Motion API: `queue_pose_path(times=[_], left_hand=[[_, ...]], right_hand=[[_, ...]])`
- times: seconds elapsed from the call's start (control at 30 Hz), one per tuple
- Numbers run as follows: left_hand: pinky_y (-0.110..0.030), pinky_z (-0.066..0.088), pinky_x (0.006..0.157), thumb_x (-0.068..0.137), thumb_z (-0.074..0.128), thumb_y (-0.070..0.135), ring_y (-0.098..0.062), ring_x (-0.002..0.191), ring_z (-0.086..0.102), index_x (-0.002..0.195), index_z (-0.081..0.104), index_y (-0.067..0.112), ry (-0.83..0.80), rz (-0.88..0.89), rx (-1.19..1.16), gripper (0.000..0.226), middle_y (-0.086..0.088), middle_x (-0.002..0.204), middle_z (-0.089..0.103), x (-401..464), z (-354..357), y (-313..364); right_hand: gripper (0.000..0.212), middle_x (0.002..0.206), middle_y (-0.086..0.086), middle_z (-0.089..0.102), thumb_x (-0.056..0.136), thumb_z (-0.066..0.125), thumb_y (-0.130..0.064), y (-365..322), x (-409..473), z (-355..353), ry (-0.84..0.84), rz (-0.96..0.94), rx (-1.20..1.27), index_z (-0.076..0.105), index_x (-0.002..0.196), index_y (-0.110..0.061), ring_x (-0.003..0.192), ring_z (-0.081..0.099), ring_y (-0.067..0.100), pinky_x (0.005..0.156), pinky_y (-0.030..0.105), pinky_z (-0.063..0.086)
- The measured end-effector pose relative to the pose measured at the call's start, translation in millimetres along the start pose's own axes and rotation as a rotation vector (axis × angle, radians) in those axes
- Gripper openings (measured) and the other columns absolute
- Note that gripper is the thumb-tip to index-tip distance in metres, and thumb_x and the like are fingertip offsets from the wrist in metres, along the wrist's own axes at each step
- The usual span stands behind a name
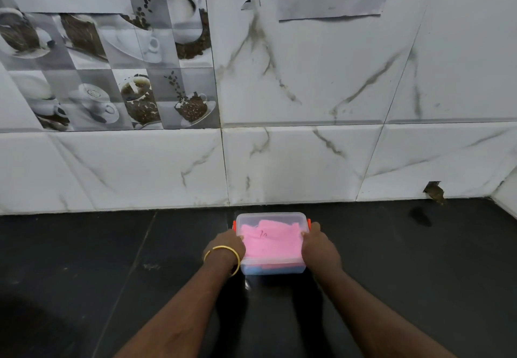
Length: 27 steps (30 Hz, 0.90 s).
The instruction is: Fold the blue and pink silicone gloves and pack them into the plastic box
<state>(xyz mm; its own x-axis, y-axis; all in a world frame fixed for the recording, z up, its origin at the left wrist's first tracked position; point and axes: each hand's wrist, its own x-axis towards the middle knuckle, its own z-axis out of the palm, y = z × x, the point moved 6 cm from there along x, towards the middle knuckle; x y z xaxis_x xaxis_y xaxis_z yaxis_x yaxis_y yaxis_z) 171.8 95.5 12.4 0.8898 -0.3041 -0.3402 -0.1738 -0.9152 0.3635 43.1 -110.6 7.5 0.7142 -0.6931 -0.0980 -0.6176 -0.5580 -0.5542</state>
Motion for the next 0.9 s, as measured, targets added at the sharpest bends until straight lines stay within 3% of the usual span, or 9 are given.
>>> queue_pose_path(times=[0.4,0.77,0.9], left_hand=[[-0.039,0.044,0.102,0.096,0.041,0.040,-0.035,0.122,0.056,0.125,0.059,0.013,0.058,-0.042,-0.101,0.044,-0.015,0.134,0.058,88.0,-19.3,14.3],[-0.038,0.044,0.098,0.096,0.043,0.042,-0.036,0.118,0.056,0.120,0.057,0.008,0.068,-0.029,-0.131,0.045,-0.018,0.130,0.059,122.1,-18.7,15.6],[-0.040,0.043,0.101,0.098,0.040,0.044,-0.036,0.121,0.054,0.123,0.056,0.008,0.069,-0.021,-0.129,0.047,-0.018,0.133,0.057,115.3,-19.0,16.6]], right_hand=[[0.043,0.127,0.019,0.059,0.105,0.032,-0.027,-35.5,80.1,13.7,0.033,-0.026,-0.033,0.032,0.145,-0.012,0.113,0.060,0.039,0.090,0.044,0.049],[0.040,0.125,0.017,0.061,0.102,0.035,-0.024,-36.6,108.7,22.7,0.067,-0.037,0.033,0.035,0.141,-0.016,0.109,0.062,0.038,0.086,0.043,0.047],[0.038,0.121,0.012,0.063,0.103,0.032,-0.029,-40.5,107.1,16.3,0.046,-0.050,-0.104,0.036,0.138,-0.015,0.108,0.063,0.033,0.082,0.040,0.046]])
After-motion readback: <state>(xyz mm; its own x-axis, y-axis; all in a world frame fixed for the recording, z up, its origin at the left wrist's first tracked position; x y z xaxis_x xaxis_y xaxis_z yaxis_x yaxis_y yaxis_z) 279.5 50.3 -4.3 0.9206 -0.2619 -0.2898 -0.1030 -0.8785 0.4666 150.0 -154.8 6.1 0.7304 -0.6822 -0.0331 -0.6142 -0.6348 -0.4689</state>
